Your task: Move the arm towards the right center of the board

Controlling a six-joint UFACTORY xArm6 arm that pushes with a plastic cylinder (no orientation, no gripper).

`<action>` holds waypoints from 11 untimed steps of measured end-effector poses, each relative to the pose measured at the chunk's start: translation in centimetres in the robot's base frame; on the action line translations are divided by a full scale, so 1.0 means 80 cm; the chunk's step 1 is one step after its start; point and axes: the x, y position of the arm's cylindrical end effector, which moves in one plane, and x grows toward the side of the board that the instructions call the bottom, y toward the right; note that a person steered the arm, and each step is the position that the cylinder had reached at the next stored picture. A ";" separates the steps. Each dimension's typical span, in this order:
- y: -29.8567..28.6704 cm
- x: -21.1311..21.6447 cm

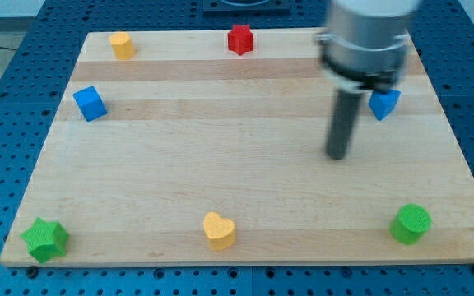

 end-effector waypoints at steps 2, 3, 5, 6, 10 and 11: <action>-0.027 0.039; -0.108 0.042; -0.109 0.042; -0.109 0.042; 0.049 0.015; 0.119 -0.039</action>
